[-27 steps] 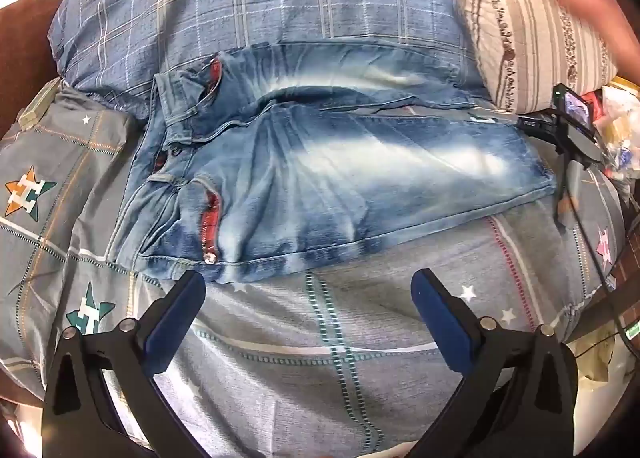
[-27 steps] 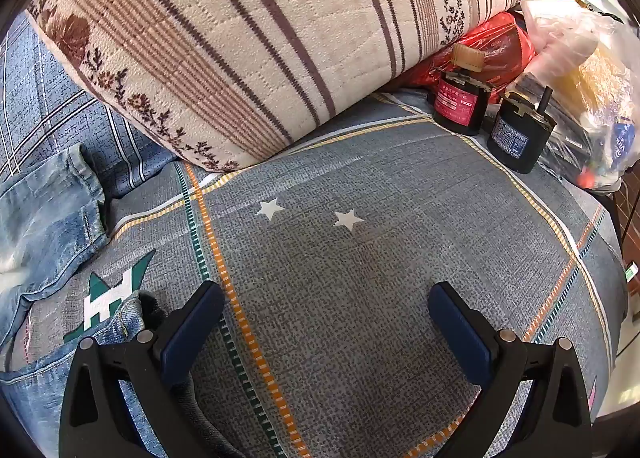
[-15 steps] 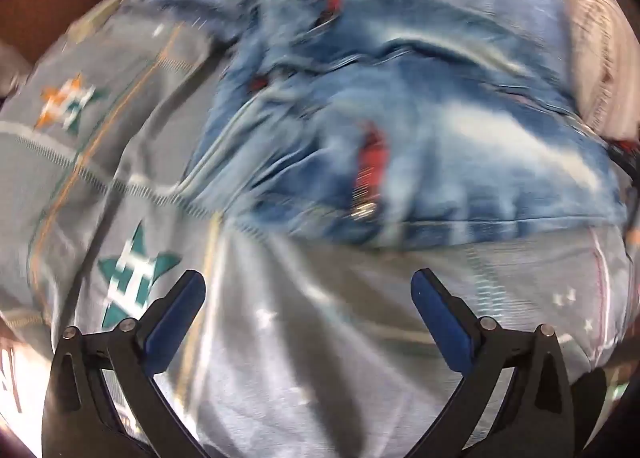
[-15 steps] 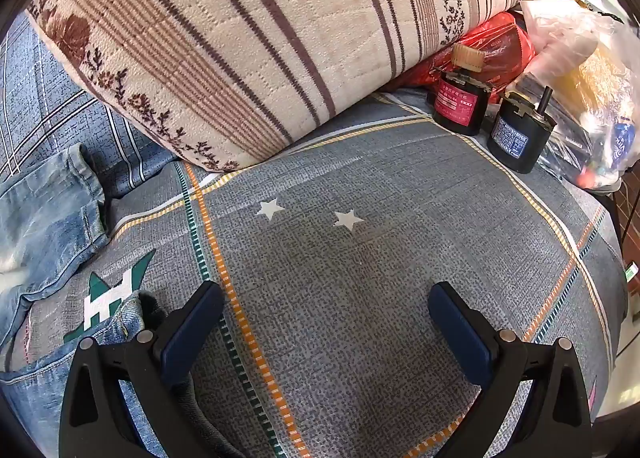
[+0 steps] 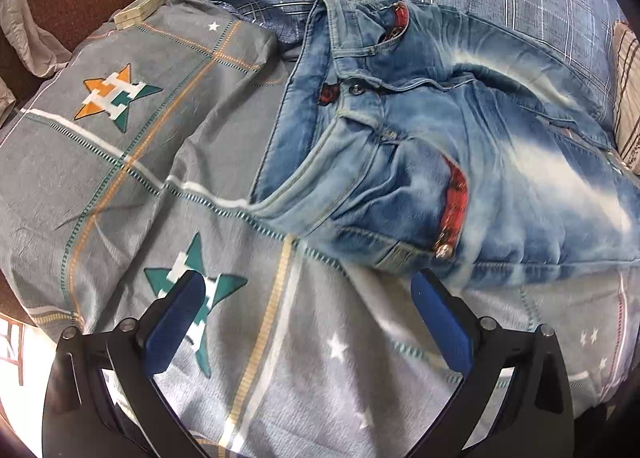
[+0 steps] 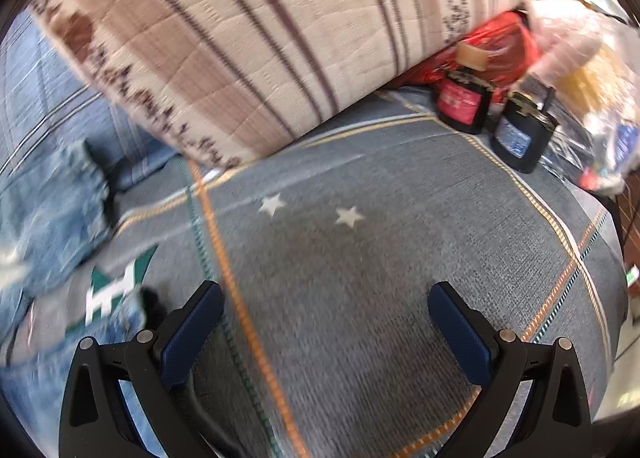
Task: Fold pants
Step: 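Move both grippers over the jeans toward the waistband and leg hems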
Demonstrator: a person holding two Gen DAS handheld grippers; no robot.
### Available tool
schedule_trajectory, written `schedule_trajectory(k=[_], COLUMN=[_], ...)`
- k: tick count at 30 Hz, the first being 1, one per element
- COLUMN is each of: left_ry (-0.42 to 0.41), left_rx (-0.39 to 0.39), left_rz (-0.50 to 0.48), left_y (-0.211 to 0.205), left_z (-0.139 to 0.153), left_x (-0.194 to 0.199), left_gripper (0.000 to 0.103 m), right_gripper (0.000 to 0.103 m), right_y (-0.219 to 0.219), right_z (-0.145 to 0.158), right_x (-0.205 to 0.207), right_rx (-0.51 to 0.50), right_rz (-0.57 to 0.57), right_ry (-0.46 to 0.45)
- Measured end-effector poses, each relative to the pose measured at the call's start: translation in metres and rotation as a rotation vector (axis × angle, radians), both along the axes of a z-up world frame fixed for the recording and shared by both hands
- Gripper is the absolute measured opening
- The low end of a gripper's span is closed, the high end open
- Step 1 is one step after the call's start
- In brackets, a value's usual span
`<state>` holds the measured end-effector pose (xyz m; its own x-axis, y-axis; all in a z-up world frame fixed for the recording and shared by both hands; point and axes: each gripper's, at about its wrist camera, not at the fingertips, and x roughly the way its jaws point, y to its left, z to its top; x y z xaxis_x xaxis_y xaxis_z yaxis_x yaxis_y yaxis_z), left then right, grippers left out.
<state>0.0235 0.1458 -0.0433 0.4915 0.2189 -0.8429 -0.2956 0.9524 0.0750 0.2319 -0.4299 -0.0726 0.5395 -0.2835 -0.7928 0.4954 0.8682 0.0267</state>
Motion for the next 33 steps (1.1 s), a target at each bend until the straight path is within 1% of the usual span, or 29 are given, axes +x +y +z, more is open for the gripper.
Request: schedule_trajectory(k=[2,4,5,8,10,11,12,13,15,17,20,22,25,28,29,33], left_ry=[-0.009,-0.021,-0.027,-0.049,-0.058,-0.061,-0.066,-0.071,-0.082,-0.089,-0.1,-0.111,-0.121,-0.125,-0.125,-0.11], left_rx=[-0.004,-0.009,-0.012,-0.032,-0.057,-0.066,-0.078,-0.083,-0.094,-0.098,-0.1,-0.104,-0.095,-0.098,-0.101,-0.103], left_rz=[-0.004,-0.02,-0.029,-0.042,-0.051,-0.056,-0.067,-0.066,-0.088,-0.102,-0.114,-0.12,-0.125,-0.128,-0.128,-0.134], left_y=[-0.006,-0.009,-0.01,-0.014,-0.018,-0.019,-0.021,-0.025,-0.028,-0.033,-0.035,-0.034,-0.033,-0.032,-0.032,-0.031], left_z=[0.003,0.006,0.007,0.011,0.014,0.015,0.017,0.018,0.022,0.025,0.028,0.029,0.03,0.031,0.031,0.029], left_x=[0.003,0.004,0.005,0.008,0.009,0.01,0.009,0.009,0.006,0.004,-0.001,-0.006,-0.011,-0.013,-0.012,-0.014], left_gripper=[0.103,0.103,0.103,0.103,0.103,0.103,0.103,0.103,0.103,0.103,0.103,0.103,0.103,0.103,0.103,0.103], right_gripper=[0.102,0.098,0.098,0.099,0.099,0.099,0.099,0.099,0.099,0.101,0.102,0.102,0.102,0.102,0.102,0.102], right_y=[-0.001,0.003,0.006,0.02,0.035,0.045,0.057,0.065,0.091,0.115,0.143,0.166,0.185,0.2,0.206,0.21], right_z=[0.004,0.012,0.016,0.043,0.058,0.064,0.069,0.073,0.085,0.092,0.095,0.097,0.099,0.101,0.102,0.106], right_x=[-0.002,-0.012,-0.019,-0.055,-0.077,-0.088,-0.101,-0.112,-0.143,-0.17,-0.194,-0.209,-0.218,-0.222,-0.222,-0.221], right_rx=[0.031,0.031,0.027,0.031,0.063,0.086,0.087,0.077,0.038,0.05,0.075,0.047,0.016,-0.017,-0.046,-0.085], right_rz=[0.049,0.101,0.114,0.183,0.258,0.305,0.349,0.37,0.421,0.47,0.51,0.53,0.564,0.579,0.581,0.591], right_ry=[0.038,0.053,0.04,-0.039,-0.051,-0.035,-0.012,-0.012,-0.044,-0.08,-0.122,-0.152,-0.168,-0.16,-0.151,-0.154])
